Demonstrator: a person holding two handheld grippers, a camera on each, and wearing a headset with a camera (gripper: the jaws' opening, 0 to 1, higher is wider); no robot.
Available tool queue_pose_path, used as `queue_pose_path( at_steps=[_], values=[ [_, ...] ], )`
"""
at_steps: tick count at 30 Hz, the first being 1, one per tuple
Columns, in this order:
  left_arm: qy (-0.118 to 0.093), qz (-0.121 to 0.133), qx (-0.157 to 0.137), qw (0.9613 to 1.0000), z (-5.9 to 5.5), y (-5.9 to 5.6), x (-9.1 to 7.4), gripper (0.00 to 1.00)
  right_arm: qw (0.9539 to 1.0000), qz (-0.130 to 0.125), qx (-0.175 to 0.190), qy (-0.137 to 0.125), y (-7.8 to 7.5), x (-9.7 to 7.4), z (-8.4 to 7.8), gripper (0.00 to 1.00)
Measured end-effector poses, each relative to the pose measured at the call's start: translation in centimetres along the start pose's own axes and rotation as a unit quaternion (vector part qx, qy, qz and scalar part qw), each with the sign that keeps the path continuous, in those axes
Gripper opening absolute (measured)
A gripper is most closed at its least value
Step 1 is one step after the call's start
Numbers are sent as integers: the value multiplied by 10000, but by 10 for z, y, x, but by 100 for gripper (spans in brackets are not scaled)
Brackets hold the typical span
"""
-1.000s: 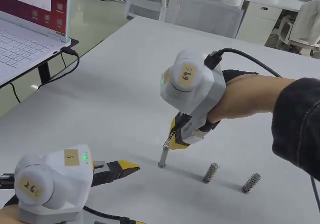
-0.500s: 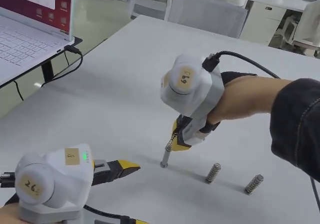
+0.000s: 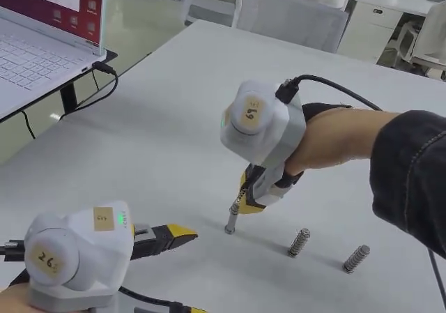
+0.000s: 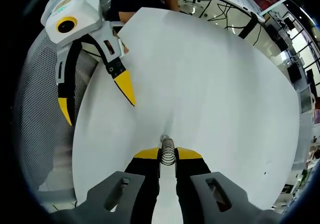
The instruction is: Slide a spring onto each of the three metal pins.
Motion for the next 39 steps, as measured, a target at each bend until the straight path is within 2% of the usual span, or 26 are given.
queue_pose_path(
  at_steps=[18,39],
  values=[
    [0,2,-15,10000,2,-2,0,66,9998,32,10,205,1,-3,0,9],
    [-17,10,-27,10000,4,-4,0,66,9982,290,4,520,3,12,0,9]
  ],
)
Point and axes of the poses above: the centre of the closed fingertips' face, and the gripper's own axes: x roughly forward along the fingers, y roughly to its left, z roughly out of its top, the point moved 2 cm from there along -x, roughly backward along the fingers, and after that the axes turned 5 degrees about y, right-handed, at the moved point
